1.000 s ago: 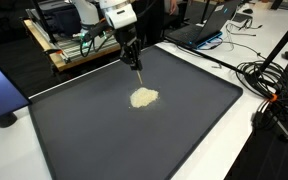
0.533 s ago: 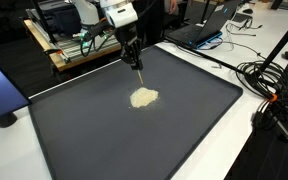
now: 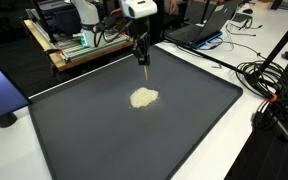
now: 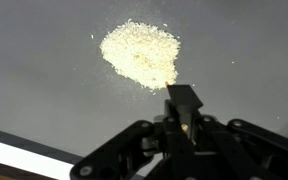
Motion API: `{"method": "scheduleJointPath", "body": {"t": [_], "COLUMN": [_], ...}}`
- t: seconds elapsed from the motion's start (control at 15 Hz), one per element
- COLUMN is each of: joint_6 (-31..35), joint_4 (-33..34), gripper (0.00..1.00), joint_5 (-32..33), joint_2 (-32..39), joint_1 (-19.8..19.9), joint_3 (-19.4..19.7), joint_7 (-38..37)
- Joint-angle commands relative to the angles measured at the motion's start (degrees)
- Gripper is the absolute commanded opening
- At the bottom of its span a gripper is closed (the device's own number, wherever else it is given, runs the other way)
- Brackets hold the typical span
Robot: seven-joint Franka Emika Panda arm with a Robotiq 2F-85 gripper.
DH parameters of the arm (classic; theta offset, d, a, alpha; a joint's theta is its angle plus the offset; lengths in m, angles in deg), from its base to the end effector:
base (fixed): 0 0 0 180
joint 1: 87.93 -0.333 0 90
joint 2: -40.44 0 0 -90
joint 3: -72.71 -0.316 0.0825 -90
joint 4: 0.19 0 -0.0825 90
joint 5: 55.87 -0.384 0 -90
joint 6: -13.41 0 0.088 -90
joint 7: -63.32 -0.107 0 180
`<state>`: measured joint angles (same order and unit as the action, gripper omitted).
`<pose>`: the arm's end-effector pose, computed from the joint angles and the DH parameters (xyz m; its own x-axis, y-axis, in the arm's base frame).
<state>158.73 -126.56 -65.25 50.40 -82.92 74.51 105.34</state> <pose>0.5601 -0.0686 0.3172 0.8675 0.4627 0.1828 0.4671 -0.8840 0.0204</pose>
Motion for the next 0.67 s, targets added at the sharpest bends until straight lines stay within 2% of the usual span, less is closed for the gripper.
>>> {"method": "scheduleJointPath", "body": {"t": [0.0,0.27,0.6], "joint_6": [-8.9,-18.2,-19.7], "joint_4": [4.9,10.7,15.8], "gripper": [0.03,0.03,0.03], "joint_5": [10.4,11.1,9.6], "joint_2": [1.1,2.7,7.0], "joint_1": [-1.5,-1.2,-0.4], "joint_3": [0.6,-0.9,-0.8], "joint_7": [-11.3,-13.6,-16.9]}}
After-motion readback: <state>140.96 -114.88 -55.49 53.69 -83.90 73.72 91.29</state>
